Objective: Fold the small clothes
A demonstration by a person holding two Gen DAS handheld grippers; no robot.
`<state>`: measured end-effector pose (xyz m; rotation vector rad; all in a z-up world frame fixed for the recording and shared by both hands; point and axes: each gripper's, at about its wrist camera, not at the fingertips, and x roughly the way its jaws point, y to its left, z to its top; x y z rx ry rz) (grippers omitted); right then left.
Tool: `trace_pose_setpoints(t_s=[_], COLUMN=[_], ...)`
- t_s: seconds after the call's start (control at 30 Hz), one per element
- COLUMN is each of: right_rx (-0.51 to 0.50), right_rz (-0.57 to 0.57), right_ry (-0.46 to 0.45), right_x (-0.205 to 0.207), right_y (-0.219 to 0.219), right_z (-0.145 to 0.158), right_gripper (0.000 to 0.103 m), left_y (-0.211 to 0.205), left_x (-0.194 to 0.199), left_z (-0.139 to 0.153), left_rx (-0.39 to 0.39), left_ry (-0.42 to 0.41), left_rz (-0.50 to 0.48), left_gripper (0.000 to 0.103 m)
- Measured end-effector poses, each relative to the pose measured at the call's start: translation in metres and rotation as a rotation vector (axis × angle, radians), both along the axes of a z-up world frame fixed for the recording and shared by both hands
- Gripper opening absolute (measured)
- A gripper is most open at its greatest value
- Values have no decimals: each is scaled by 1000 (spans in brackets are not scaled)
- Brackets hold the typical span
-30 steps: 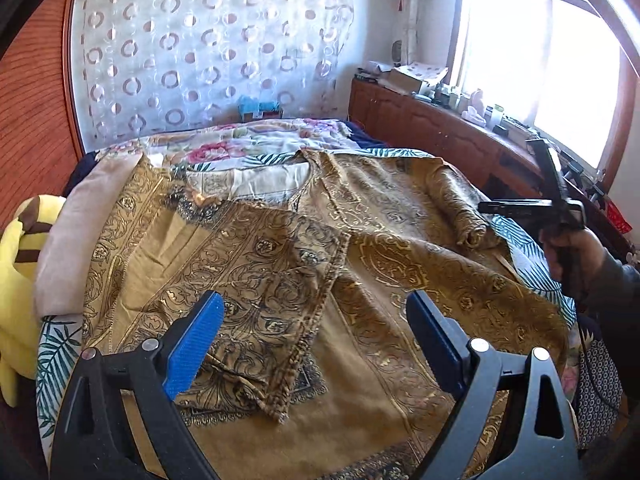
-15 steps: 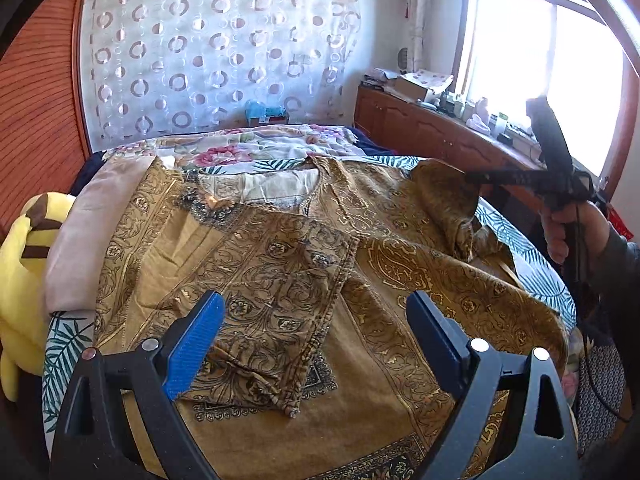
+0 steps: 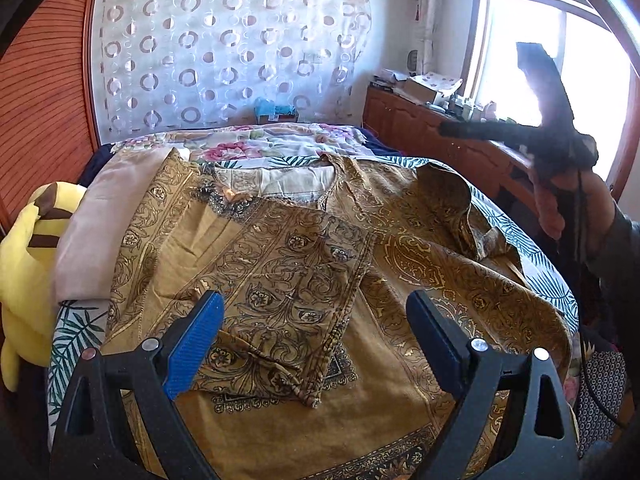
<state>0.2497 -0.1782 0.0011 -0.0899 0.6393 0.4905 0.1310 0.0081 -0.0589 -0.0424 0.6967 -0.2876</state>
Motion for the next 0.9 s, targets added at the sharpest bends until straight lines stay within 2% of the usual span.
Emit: trace_pose_setpoints(t_s=[0.17, 0.3, 0.37, 0.43, 0.53, 0.6, 0.7, 0.9], right_rx=[-63, -88, -77, -61, 14, 51, -3, -131], right_rz=[-61, -60, -52, -29, 71, 125, 106, -36], right_ry=[74, 151, 215, 227, 267, 263, 216, 133], right_x=[-9, 0, 14, 20, 28, 30, 34, 42], right_y=[-16, -15, -10, 0, 20, 27, 24, 4], right_z=[-30, -53, -64, -71, -78, -74, -68, -66], right_gripper=[43, 43, 43, 43, 43, 43, 43, 43], left_y=[-3, -6, -7, -7, -5, -3, 4, 25], left_x=[-1, -1, 0, 1, 5, 10, 18, 45], left_z=[1, 0, 0, 0, -1, -1, 0, 1], left_rx=[-5, -5, 4, 7, 18, 29, 42, 73], left_ry=[-3, 1, 4, 3, 9, 10, 8, 15], left_rz=[-6, -11, -11, -13, -7, -6, 3, 29], left_gripper=[93, 93, 93, 93, 93, 93, 93, 93])
